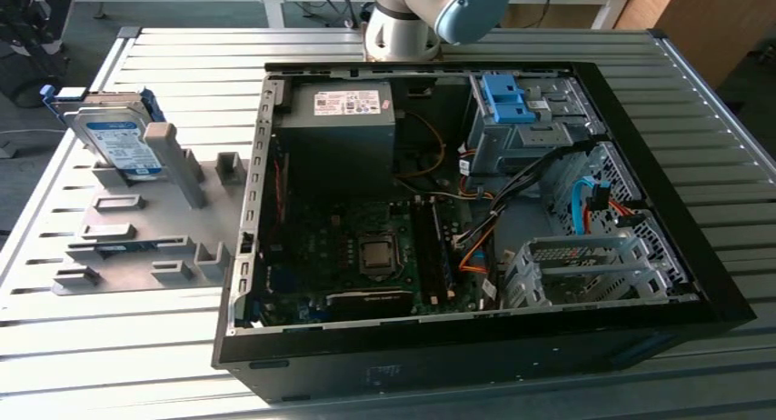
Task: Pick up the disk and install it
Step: 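Pick up the disk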
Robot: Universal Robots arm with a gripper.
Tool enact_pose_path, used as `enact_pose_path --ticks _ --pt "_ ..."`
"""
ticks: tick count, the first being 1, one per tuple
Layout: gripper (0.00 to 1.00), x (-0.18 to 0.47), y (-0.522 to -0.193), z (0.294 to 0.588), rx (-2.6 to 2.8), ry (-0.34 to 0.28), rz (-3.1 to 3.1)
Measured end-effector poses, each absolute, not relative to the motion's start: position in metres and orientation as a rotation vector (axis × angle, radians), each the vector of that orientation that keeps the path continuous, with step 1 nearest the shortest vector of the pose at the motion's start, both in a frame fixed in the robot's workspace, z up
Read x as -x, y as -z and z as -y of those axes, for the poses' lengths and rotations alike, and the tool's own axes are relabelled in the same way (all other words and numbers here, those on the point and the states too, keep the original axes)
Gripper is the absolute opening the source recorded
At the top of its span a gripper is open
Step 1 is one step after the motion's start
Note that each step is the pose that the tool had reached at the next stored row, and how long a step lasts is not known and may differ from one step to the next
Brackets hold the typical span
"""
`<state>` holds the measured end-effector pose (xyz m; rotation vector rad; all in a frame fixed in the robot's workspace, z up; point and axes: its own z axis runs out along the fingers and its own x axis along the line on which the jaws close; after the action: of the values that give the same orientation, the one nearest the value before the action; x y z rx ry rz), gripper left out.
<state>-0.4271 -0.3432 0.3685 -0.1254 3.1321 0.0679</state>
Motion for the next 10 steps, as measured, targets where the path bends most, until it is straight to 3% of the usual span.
enact_pose_path --ticks 10 --pt "0.11 0.4273 -0.3684 0.3432 0.176 -0.068 -3.130"
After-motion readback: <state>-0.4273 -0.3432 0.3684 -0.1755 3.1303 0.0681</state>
